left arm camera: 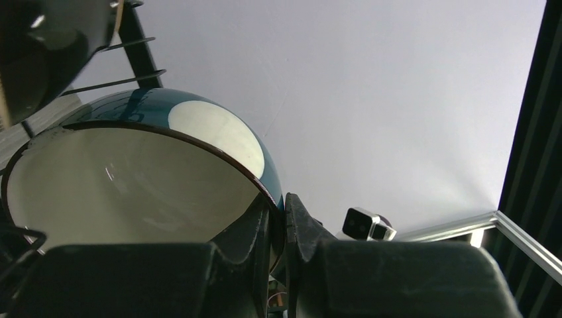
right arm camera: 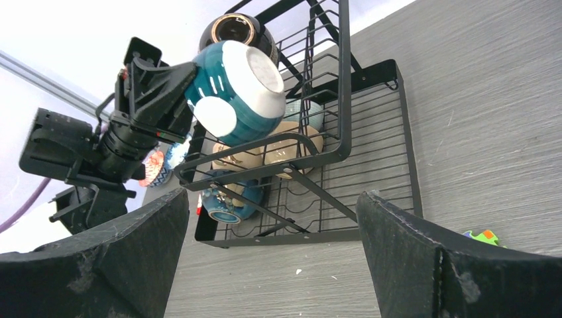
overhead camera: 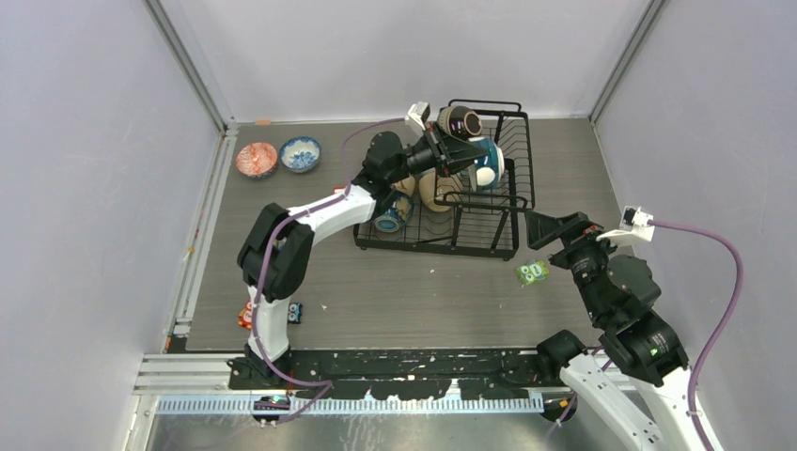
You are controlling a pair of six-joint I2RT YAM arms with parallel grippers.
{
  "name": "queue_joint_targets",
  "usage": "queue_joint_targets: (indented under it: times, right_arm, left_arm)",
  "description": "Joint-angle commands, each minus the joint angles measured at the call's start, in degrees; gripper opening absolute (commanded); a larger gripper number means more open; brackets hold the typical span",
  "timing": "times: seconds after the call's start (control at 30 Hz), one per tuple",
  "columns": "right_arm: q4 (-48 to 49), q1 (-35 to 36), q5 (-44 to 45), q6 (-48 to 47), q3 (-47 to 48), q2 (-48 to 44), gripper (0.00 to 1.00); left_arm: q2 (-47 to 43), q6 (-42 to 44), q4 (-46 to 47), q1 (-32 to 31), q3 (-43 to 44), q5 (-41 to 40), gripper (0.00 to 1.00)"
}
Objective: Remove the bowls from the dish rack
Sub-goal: Pick up the bowl from the dish rack, then place the bowl at the center of the board.
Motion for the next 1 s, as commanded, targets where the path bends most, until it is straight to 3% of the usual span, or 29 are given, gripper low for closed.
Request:
queue_joint_targets:
  times: [0.0,0.63,0.77,0.97]
  right_arm:
    - [0.95,-0.17,-0.54,-1.3,2.23,-0.31,0.99]
    - [-0.75,-0.19,-2.58,-2.06,6.04,0.12,1.0]
    - [-0.95,-0.14,-2.49,-4.03,8.32,0.68,1.0]
    - [0.0,-0.19,-5.5,-6.35,13.39,3.05,1.0]
  left_arm:
    - [-1.1,-0.93,8.33,-0.31,5.17,0.25,0.0]
    - [-6.38,2.25,3.28,-0.33,9.48,3.83,0.0]
    - [-12.46,9.46,-5.76,0.07,7.51,6.51,0.0]
    - [-26.13,30.27,-32.11,0.46,7.46,7.4,0.0]
